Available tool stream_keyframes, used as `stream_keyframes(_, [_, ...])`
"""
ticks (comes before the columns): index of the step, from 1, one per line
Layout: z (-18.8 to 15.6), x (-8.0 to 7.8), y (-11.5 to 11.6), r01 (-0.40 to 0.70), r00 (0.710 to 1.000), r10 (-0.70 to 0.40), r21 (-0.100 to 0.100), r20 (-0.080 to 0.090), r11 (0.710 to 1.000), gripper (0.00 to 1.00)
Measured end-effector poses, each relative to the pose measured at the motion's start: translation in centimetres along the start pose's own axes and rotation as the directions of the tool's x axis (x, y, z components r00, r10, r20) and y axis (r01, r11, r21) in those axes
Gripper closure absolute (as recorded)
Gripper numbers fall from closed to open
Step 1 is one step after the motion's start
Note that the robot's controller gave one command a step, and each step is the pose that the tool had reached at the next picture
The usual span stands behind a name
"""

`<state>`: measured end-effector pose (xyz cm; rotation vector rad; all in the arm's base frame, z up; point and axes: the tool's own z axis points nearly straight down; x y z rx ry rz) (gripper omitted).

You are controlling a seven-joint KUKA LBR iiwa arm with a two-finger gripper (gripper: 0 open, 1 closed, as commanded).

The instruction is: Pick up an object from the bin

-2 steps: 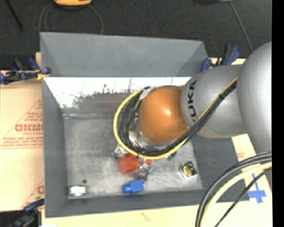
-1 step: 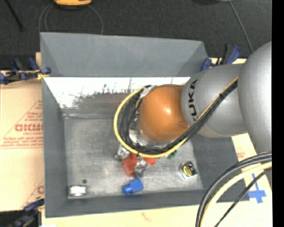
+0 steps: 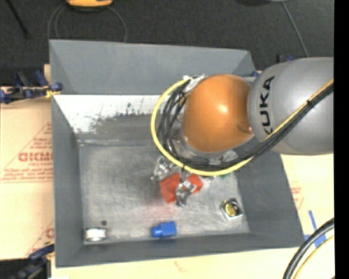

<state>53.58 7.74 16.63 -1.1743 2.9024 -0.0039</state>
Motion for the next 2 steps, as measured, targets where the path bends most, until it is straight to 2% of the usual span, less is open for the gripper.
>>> stream_keyframes(2, [-1.9,-0.2,-0.3,-0.013,1.000,0.013,-0.003,-0.004,1.000,1.00])
